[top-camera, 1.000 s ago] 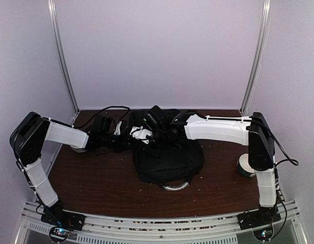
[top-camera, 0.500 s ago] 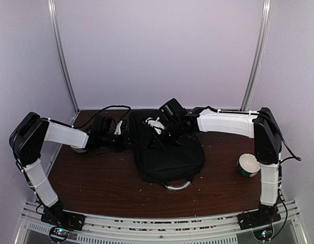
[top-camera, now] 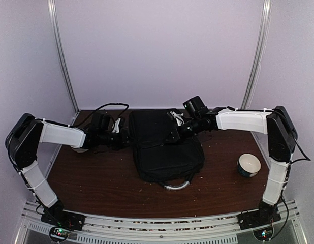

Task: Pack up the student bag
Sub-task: Zip the student bag into the second largest pocket of the bag.

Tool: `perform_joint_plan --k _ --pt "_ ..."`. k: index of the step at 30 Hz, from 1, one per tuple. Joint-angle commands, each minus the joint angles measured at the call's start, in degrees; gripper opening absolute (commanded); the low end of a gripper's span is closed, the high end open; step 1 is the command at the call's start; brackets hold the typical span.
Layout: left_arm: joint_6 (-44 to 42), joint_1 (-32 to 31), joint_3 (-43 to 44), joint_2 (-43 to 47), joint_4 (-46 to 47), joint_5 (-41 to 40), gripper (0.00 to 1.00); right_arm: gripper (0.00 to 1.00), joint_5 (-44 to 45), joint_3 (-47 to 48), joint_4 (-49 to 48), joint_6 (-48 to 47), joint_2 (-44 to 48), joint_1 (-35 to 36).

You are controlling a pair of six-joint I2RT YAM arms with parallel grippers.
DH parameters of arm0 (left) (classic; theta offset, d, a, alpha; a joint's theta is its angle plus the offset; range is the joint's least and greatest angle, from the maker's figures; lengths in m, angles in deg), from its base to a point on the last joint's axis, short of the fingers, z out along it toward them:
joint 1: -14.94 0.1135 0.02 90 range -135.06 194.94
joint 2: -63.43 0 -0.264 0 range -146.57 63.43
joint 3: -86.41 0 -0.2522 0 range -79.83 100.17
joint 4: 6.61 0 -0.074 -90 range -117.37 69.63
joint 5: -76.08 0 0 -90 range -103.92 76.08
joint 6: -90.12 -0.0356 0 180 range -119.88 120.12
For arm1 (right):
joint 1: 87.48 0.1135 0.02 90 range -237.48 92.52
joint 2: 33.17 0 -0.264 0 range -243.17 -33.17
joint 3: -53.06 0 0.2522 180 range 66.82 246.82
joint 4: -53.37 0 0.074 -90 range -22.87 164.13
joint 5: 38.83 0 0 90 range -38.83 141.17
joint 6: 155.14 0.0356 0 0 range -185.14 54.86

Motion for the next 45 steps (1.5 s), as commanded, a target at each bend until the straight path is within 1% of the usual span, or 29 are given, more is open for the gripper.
perform_joint_plan --k 1,10,22,29,37,45 --pt "-1.87 1.15 1.67 0.42 -0.31 -2.79 0.00 0.00 0.46 -2.59 -2.90 2.70 3.50 -3.44" --pt "-2.44 1.74 2.13 -0.25 -1.31 -3.36 0.00 0.00 -0.08 -5.43 -1.23 0.75 5.21 -9.00" --pt "-3.58 2.18 3.80 -1.91 -2.80 -3.10 0.00 0.00 1.76 -10.33 1.57 -3.26 8.20 -14.81" --pt "-3.75 2.27 4.15 -2.46 -3.11 -3.14 0.00 0.00 3.60 -12.49 1.56 -3.76 9.17 -17.13" --pt "-3.98 2.39 4.19 -2.49 -3.40 -3.10 0.00 0.00 6.00 -12.94 2.07 -4.11 9.45 -18.20" --pt "-3.98 2.40 4.24 -2.51 -3.40 -2.93 0.00 0.00 5.66 -13.02 1.70 -3.76 8.82 -18.79"
